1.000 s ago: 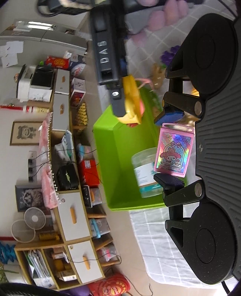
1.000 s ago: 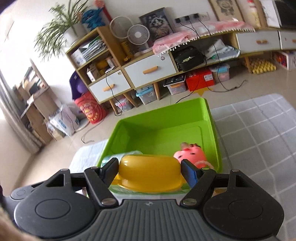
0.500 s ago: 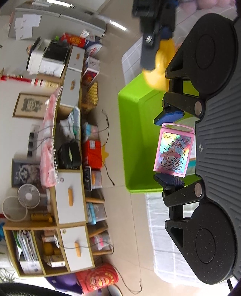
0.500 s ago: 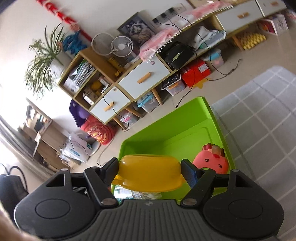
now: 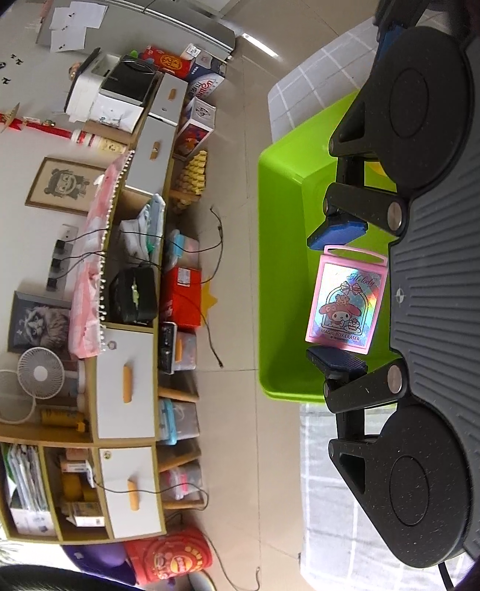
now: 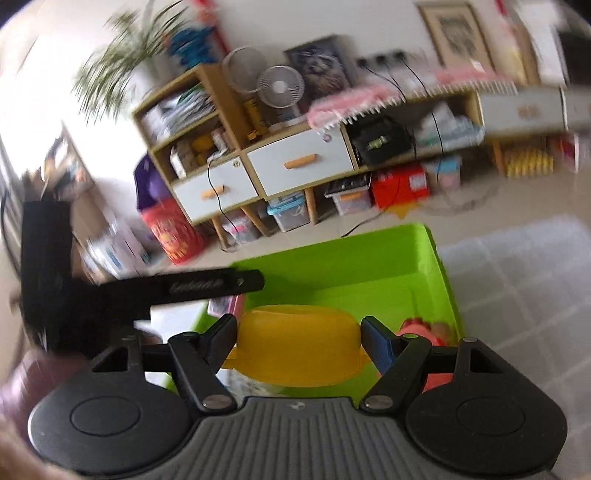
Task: Organize rigid objects
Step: 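Carry the card with the left tool while the right tool carries the bowl to the bin, then open the left tool to drop the card while the right tool releases the bowl in the bin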
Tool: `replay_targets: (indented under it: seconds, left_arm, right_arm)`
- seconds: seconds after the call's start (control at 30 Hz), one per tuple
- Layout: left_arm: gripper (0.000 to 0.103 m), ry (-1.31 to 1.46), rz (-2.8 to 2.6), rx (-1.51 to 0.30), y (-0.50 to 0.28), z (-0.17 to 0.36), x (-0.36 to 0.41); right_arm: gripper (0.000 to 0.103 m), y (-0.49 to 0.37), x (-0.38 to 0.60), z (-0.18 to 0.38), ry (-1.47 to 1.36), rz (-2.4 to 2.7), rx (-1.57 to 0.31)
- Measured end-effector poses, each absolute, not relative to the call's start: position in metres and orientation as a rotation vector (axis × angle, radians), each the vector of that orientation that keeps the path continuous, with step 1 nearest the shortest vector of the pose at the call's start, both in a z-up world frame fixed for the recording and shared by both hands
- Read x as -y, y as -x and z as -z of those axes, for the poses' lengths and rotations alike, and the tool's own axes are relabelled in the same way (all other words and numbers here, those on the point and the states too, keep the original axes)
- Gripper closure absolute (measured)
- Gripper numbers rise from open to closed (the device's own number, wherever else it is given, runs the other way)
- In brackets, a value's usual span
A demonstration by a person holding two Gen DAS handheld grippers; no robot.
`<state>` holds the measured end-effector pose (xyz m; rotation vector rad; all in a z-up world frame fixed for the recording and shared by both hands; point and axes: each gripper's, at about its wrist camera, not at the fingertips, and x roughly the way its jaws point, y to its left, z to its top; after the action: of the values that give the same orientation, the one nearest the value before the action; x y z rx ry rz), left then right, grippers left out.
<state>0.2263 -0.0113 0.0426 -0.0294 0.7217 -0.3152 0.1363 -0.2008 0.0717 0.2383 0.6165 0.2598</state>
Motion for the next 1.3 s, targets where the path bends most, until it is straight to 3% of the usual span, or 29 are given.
replay_targets:
  seconds: [0.13,0.27,0.3,0.4,0.5,1.3]
  left_arm:
    - [0.039,0.018,0.31,-0.729,-0.227,-0.038,0.01]
    - [0.018,0.024,0.311,-0.726,-0.225,-0.039,0.007]
    - [0.017,0.025,0.306,-0.719,-0.224,-0.04,0.007]
    - [0.014,0.027,0.305,-0.723,-0.221,-0.042,0.004]
    - [0.008,0.031,0.296,-0.712,-0.217,-0.046,0.003]
    - [0.002,0.093,0.298,-0.678,-0.165,-0.092,0.0]
  right_arm:
    - [0.044,-0.132,0.182,-0.065,-0.1,-0.24,-0.594]
    - [0.044,-0.13,0.176,-0.058,-0.041,-0.227,-0.606]
    - [0.044,-0.13,0.176,-0.057,-0.048,-0.231,-0.614]
    - [0.031,-0.129,0.183,-0.057,-0.111,-0.254,-0.624]
    - [0.03,-0.128,0.188,-0.064,-0.158,-0.271,-0.617]
    - [0.03,-0.082,0.211,-0.098,-0.232,-0.296,-0.639]
